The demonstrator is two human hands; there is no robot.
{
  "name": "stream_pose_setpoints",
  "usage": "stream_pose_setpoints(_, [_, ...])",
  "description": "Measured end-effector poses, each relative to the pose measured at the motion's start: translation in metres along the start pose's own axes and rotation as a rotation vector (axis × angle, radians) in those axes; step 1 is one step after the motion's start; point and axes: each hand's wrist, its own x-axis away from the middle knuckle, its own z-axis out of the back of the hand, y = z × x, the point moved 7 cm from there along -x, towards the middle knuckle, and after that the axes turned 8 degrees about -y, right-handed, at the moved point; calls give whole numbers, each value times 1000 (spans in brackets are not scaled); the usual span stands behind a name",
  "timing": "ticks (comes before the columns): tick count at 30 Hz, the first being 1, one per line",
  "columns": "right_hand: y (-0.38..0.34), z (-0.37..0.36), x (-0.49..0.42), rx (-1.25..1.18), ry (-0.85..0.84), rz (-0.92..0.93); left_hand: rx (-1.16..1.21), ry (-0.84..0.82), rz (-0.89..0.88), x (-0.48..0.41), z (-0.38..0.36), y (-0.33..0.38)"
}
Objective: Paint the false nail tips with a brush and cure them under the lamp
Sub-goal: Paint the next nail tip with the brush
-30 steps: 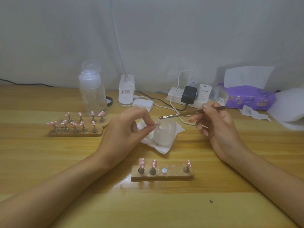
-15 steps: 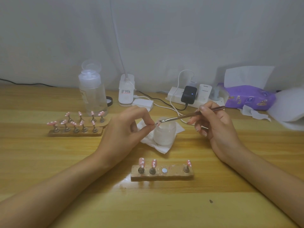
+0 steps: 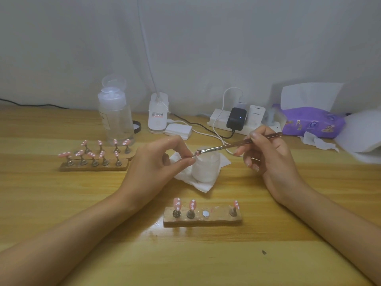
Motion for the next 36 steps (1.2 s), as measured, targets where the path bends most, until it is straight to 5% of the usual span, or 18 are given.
stream_pose_setpoints(36, [-4, -1, 2, 44, 18, 29, 31, -7, -15, -1, -1, 0])
